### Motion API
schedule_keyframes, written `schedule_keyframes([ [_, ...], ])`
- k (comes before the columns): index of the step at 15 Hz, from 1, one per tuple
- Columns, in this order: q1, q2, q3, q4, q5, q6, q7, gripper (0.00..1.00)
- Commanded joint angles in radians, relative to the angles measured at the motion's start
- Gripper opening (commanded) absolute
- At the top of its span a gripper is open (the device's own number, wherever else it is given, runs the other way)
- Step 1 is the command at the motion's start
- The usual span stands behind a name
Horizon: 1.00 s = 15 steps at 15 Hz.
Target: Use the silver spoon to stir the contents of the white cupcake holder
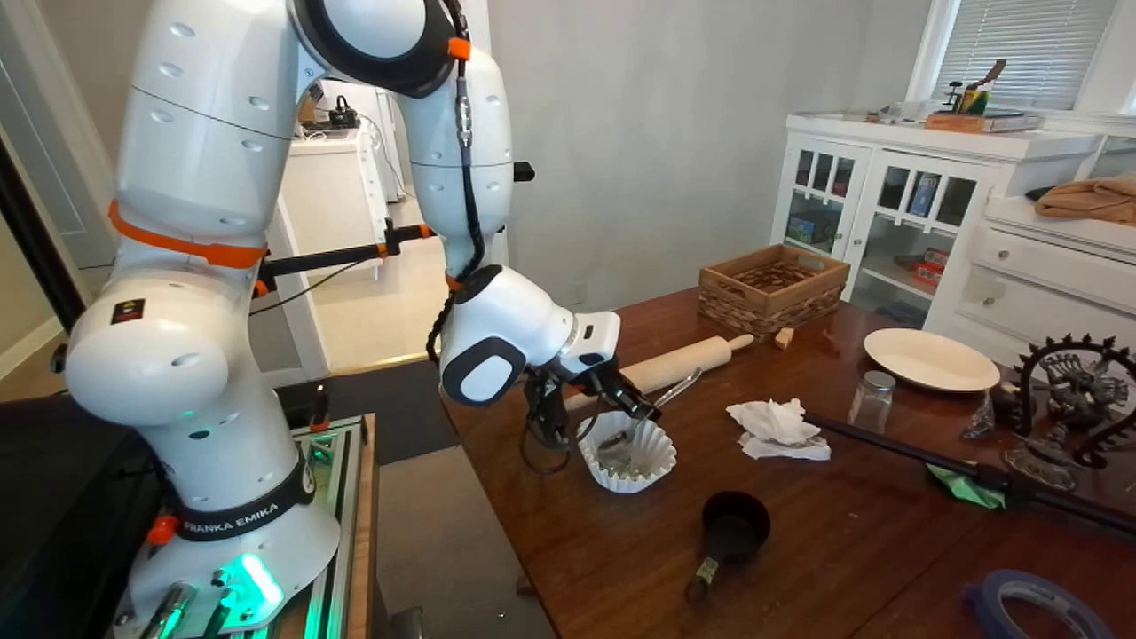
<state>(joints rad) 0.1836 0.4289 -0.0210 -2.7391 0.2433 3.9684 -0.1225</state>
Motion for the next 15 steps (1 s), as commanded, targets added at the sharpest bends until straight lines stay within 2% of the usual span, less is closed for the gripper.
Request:
schedule_keyframes([
  [1,0.016,-0.032,-0.041,-0.003,0.066,-0.027,-0.074,0.03],
  [8,0.037,-0.008,-0.084,0.042,0.137,0.007,-0.191,0.03],
  [11,0.040,0.007,-0.073,0.067,0.143,0.023,-0.184,0.03],
  [15,0.027,0.008,-0.038,0.078,0.074,0.022,-0.140,0.03],
])
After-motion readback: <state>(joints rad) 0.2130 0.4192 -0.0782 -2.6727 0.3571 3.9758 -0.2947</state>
